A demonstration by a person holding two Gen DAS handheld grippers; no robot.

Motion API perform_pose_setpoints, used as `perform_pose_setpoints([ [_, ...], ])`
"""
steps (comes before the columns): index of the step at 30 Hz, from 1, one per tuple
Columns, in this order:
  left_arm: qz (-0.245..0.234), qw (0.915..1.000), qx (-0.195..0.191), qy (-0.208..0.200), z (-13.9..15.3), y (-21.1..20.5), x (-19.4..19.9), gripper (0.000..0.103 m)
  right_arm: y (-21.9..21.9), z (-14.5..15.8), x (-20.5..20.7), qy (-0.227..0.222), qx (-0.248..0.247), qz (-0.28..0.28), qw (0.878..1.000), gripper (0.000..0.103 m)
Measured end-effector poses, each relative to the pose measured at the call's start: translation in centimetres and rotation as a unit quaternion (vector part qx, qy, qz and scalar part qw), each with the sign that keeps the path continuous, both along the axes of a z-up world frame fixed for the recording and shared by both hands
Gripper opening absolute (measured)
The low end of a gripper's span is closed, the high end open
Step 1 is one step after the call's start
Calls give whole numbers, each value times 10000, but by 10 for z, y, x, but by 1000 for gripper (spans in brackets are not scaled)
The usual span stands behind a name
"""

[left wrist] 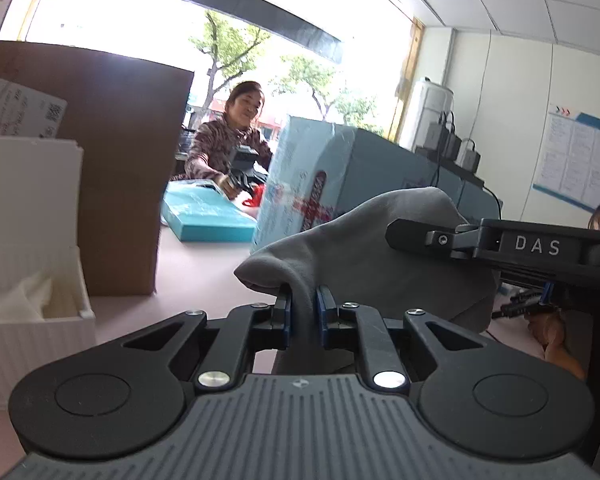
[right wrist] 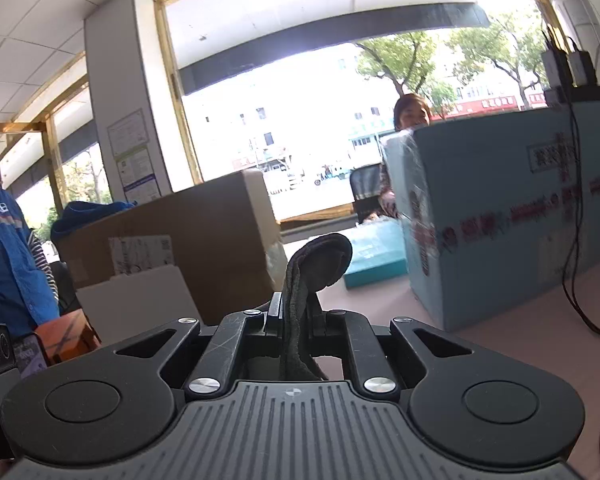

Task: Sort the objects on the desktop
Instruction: 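Lift the grey cloth with the right gripper and carry it to the white box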

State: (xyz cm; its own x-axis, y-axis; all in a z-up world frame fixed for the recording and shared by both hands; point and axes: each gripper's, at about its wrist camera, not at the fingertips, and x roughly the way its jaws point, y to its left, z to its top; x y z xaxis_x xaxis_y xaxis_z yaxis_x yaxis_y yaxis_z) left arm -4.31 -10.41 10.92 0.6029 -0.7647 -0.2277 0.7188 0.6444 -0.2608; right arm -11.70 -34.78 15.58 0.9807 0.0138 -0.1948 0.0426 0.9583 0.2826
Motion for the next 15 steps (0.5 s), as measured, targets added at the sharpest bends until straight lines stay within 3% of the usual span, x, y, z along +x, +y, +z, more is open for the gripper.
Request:
perform_pose_setpoints([
  [4, 327, 9988, -367, -8, 28, 38, 16, 11, 42, 25, 26, -193, -330, -7, 9993, 10],
  [7, 439, 9964, -638, 351, 43, 66, 37, 11, 77, 36, 50, -168, -613, -181, 9978, 10],
  [10, 671, 9931, -799, 539, 57, 97, 56, 11, 106, 40, 78, -165, -667, 13, 9976, 10],
  [12, 894, 9931, -520, 544, 67, 108, 65, 11, 128, 41, 97, -148, -743, 90, 9971, 10],
  [15, 1230, 9888, -442, 726, 70, 132, 80, 9, 147, 36, 119, -81, -605, 142, 9980, 9],
])
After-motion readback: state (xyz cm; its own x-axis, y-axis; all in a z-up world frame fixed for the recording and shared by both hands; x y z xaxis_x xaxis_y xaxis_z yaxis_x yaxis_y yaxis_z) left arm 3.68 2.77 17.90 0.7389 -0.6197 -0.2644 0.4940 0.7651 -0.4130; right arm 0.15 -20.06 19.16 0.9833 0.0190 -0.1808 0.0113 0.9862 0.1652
